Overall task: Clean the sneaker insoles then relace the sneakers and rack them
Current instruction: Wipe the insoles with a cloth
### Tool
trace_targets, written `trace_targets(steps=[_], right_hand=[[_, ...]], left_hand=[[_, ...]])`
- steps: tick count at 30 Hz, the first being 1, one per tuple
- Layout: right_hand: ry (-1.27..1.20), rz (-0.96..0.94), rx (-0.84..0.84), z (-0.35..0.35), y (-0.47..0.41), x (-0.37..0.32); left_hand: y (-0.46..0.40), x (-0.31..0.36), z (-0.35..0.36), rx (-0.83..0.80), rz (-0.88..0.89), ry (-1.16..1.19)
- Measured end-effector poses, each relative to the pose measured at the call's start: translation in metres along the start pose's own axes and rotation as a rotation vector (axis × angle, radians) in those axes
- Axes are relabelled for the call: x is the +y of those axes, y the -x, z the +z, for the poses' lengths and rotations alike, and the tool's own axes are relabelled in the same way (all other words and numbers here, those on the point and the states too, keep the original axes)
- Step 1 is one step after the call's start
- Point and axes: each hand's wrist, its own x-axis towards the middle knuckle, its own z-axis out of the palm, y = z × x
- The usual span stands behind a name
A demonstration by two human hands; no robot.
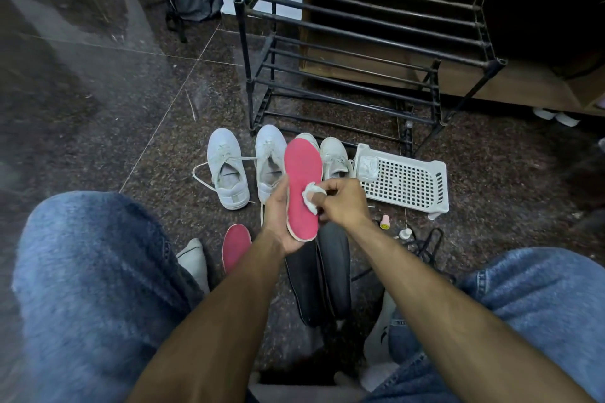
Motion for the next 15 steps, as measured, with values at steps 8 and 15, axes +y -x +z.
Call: trace_targets(steps=[8,15], right_hand=[[0.470,-0.316,-0.288,-0.005,0.031,0.005],[0.750,-0.385,-0.046,-0.002,0.000,-0.006]], left_hand=[[-0.010,-0.004,-0.003,0.023,0.029,0.071],[-0.007,-0.017,0.003,0.015,-0.023,0.121]])
